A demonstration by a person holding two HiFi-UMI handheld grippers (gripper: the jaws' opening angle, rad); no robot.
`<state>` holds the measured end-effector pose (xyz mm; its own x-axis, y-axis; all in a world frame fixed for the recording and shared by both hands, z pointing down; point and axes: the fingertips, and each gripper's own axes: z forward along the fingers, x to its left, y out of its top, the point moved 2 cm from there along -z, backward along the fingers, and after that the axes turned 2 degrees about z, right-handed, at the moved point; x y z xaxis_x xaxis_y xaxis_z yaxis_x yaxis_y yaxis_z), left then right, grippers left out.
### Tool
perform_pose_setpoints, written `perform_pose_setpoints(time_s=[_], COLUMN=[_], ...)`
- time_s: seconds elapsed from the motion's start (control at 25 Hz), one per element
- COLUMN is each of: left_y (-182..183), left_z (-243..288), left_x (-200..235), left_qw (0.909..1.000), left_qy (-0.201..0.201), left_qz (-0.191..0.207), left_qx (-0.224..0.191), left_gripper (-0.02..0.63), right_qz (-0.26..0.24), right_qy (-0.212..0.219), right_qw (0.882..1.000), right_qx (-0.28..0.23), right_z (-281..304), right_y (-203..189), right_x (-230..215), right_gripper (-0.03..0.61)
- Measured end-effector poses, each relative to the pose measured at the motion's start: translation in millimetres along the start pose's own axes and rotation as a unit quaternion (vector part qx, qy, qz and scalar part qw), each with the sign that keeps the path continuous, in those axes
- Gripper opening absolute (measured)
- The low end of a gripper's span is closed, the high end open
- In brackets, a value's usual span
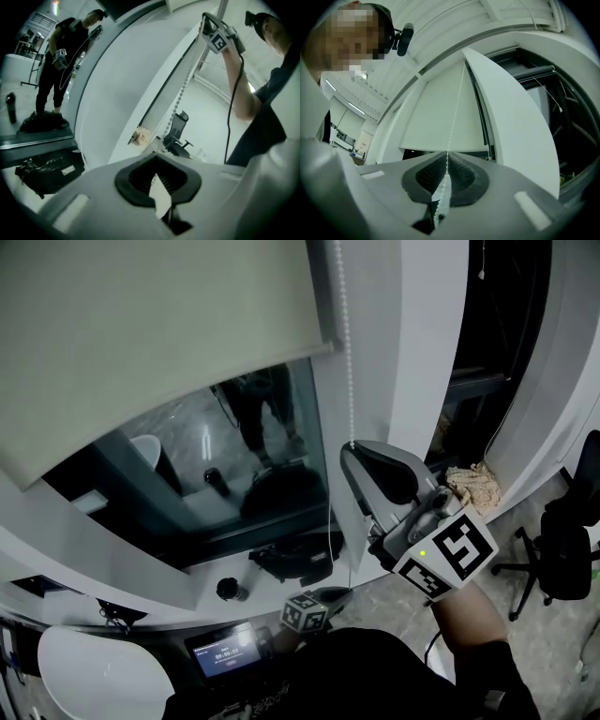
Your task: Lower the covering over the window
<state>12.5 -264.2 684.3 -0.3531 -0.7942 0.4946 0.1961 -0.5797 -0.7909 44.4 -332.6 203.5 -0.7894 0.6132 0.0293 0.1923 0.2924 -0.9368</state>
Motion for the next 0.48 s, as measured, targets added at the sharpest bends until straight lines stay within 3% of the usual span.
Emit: perform_pose_setpoints(time_s=[0.12,0.24,0.48], left_y=[-2.1,4.2,48.2], left_z=[-5.9,-20.5,-74.8], left_x=[-0.7,-2.6,-14.3], left_qw=[0.9995,0.9978,0.987], left_qy=[-0.024,-0.029,0.022], left_qz=[0.0,0.014,0.072], left_qx=[-0.021,-0.058,-0.142], left_gripper=[0.002,0.002,0.012], right_qz=[-0.054,-0.106,-0.038], right_qy=[-0.008,-0.021,-0.062], right_qw=[0.998,0.992,0.987], right_qx=[0.014,0.065,0.141], right_z=[-0.2,-3.3,-37.6], right_y=[-2.8,-36.3,-124.8], right_x=[-2.8,-9.8,-38.2], right_gripper=[0.012,0.011,0.009])
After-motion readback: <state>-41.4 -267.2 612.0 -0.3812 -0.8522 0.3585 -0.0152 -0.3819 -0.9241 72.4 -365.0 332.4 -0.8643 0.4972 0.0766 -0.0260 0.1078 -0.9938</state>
